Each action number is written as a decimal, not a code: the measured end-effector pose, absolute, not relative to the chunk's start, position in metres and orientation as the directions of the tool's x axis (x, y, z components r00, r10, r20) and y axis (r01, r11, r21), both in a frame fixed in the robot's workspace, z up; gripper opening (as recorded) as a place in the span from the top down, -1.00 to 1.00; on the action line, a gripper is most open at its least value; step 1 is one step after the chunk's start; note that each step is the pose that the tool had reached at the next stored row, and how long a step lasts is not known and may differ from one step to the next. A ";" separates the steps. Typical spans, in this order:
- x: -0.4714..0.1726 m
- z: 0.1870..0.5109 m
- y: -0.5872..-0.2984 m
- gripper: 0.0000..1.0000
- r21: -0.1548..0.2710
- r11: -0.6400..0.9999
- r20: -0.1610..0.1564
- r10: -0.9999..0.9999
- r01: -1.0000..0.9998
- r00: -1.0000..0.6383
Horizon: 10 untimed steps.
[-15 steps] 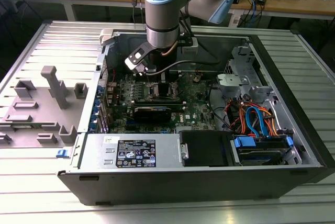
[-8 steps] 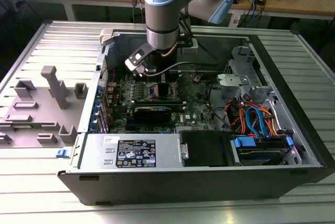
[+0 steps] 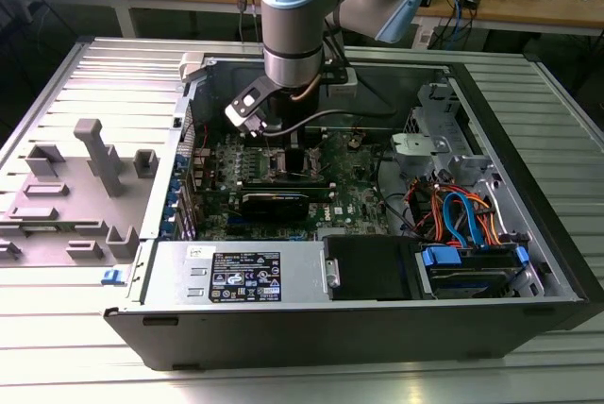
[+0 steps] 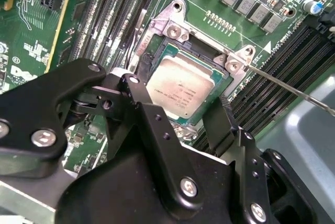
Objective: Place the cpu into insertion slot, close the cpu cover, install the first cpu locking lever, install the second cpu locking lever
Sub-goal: 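Place the cpu into insertion slot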
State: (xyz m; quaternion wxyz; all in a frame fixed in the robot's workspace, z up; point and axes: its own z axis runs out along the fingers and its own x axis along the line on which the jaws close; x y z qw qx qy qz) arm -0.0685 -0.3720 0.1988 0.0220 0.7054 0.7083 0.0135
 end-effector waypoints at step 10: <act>-0.068 0.207 -0.372 -0.36 0.050 0.004 -0.012 1.000 0.999 -0.004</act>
